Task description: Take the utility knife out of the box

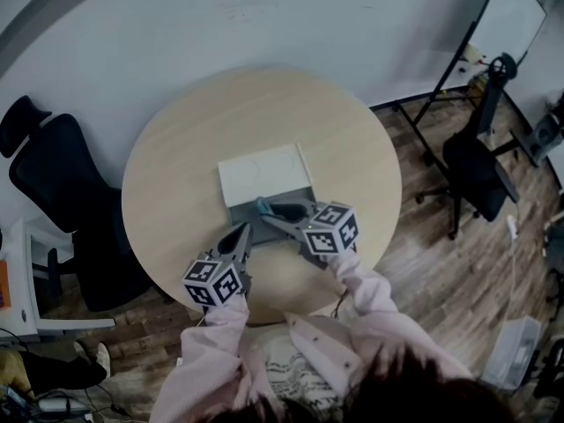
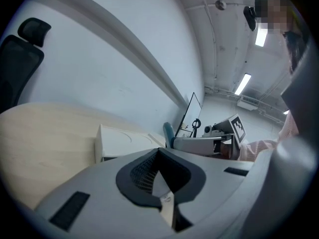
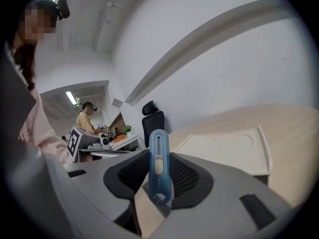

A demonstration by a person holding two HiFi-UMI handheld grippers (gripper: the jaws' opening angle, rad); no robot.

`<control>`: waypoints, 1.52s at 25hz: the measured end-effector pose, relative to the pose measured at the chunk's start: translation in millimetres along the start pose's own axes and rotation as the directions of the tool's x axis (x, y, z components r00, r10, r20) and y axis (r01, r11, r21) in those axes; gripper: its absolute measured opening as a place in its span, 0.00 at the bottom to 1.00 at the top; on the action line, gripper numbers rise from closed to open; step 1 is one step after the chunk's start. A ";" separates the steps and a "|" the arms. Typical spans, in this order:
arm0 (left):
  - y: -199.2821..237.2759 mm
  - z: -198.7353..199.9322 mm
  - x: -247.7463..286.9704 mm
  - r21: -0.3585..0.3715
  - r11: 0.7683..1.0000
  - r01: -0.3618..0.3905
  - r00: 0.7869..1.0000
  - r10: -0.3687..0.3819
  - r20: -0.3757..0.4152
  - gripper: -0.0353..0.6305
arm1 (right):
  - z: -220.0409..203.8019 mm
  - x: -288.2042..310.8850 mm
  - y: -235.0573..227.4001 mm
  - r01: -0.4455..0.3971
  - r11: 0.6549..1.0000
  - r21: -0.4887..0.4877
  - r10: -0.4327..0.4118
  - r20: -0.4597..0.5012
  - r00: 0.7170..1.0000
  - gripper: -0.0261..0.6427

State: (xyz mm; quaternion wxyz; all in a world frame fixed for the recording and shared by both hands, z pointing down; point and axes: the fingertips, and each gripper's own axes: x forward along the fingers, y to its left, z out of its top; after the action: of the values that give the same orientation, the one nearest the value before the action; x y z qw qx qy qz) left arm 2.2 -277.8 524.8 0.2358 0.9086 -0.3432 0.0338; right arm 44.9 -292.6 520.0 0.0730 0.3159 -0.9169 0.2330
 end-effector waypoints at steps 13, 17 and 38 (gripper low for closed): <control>-10.6 23.3 -4.6 0.048 0.999 0.023 0.996 -0.026 0.079 0.07 | 11.1 -17.1 2.3 -0.006 0.996 0.092 -0.008 0.149 0.989 0.25; -11.8 28.1 -8.2 0.050 0.998 0.027 0.995 -0.032 0.095 0.07 | 18.5 -24.4 5.2 -0.014 0.992 0.124 -0.012 0.203 0.979 0.25; -26.8 47.4 -17.6 0.110 0.992 0.062 0.988 -0.077 0.135 0.07 | 48.2 -45.7 21.3 -0.031 0.993 0.111 -0.005 0.310 0.951 0.25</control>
State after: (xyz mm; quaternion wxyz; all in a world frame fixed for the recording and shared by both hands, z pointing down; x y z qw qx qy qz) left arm 1.2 -271.0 468.0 0.1639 0.9313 -0.3246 -0.0197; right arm 68.5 -275.8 456.5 -0.0915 0.3462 -0.9041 0.2329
